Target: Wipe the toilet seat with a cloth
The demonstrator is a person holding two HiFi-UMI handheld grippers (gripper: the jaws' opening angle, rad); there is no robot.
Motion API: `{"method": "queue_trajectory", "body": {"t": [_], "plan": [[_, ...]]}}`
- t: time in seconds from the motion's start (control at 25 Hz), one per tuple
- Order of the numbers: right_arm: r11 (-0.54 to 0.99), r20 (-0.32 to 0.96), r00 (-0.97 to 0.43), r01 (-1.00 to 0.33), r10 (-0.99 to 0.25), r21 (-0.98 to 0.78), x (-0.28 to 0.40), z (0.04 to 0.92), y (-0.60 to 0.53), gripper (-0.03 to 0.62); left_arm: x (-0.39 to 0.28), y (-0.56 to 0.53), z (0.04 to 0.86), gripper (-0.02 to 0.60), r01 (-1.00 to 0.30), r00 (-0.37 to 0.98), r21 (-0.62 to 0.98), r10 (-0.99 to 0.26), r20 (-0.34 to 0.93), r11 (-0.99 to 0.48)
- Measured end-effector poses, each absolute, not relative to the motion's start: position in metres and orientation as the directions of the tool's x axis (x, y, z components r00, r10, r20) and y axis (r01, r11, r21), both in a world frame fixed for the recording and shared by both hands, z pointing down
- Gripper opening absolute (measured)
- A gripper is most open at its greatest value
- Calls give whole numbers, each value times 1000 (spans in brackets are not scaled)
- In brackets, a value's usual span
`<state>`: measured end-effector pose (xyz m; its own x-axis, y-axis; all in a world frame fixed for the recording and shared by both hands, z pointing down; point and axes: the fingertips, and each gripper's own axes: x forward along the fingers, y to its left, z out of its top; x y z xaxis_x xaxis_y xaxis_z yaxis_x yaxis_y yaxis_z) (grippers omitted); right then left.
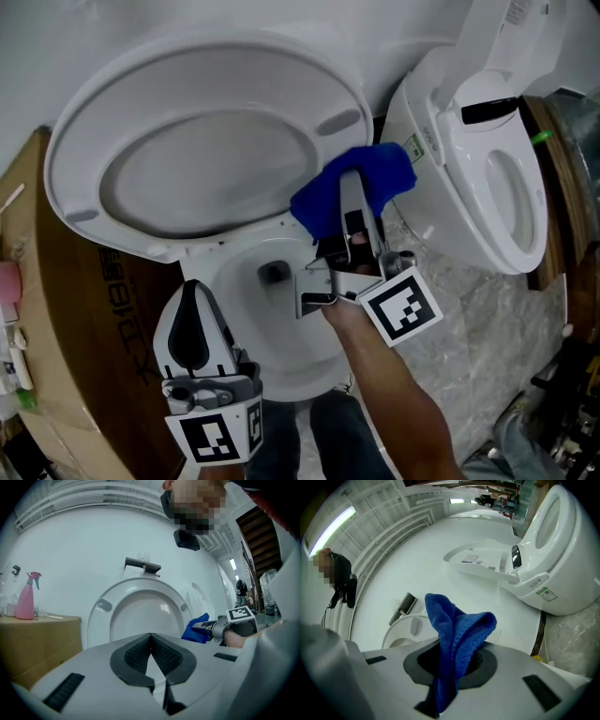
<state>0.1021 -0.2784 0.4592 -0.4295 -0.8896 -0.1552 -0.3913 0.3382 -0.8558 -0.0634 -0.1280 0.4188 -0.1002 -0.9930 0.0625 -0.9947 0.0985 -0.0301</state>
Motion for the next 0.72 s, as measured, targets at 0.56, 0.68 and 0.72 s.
{"method": "queue_trajectory", "body": {"t": [0.56, 0.68, 0.72], "plan": [[232, -65, -389, -401, -919, -886, 100, 559, -265, 64, -88, -124, 481, 15, -995, -103, -26, -989, 108, 101], [237, -67, -384, -414, -921, -879, 98, 561, -263, 64, -93, -122, 486, 15, -994, -107, -24, -988, 112, 105], [242, -64, -387, -433, -920, -868, 98, 561, -262, 64, -94, -122, 487, 15, -994, -109, -22, -988, 111, 107]]}}
